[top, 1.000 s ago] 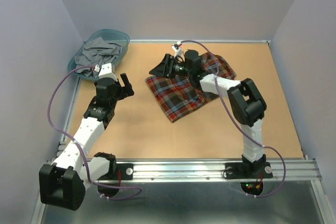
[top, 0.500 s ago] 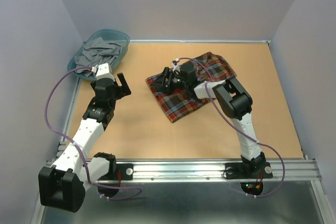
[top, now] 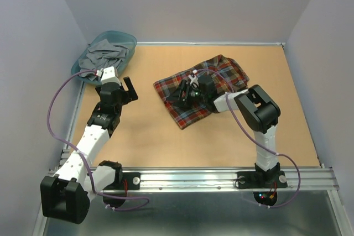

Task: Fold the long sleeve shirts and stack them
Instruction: Fold the shirt

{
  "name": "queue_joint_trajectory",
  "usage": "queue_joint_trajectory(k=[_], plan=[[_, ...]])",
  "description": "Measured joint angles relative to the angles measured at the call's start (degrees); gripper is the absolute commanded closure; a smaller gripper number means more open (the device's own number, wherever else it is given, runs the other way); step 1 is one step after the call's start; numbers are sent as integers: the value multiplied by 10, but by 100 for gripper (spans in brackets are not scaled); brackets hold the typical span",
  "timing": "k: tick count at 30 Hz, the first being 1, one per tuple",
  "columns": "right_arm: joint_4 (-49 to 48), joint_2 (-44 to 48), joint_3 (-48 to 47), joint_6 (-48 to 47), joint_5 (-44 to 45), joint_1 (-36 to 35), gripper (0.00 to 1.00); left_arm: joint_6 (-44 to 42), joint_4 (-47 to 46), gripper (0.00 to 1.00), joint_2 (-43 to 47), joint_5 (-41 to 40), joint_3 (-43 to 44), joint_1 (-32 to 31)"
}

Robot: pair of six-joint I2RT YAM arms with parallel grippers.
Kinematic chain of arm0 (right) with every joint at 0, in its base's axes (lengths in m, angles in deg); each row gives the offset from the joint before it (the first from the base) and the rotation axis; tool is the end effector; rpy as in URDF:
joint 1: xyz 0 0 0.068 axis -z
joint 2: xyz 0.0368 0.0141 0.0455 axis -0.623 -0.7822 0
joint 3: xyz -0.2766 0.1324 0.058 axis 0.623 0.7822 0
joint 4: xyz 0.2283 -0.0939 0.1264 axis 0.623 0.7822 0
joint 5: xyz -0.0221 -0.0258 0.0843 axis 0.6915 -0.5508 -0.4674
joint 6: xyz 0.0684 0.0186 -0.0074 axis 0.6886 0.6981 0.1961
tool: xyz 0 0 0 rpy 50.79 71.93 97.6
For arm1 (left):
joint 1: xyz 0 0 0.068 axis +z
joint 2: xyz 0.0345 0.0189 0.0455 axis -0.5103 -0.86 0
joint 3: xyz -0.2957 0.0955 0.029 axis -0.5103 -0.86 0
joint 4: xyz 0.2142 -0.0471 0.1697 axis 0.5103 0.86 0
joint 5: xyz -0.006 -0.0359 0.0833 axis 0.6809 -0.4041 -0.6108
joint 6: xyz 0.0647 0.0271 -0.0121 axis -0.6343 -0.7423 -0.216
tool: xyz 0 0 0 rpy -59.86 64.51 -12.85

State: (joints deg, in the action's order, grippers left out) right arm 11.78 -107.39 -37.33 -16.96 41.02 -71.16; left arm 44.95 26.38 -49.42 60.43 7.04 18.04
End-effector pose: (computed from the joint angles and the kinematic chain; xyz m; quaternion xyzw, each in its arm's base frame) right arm 0.3844 0.2871 0.1606 0.0017 0.7975 0.5689 0.2006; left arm 0.2359 -0.0387 0.3105 -0.0955 0.7925 -0.0547 0.5999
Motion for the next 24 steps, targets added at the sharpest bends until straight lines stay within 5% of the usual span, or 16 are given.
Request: queue_joint_trajectory(k=[9,24], plan=[[-37,-20,35,6,-5,3,20,0,0,5,0,0,0,0],[-15,98,136,-8,-28,-20,20,0,0,5,0,1,0,0]])
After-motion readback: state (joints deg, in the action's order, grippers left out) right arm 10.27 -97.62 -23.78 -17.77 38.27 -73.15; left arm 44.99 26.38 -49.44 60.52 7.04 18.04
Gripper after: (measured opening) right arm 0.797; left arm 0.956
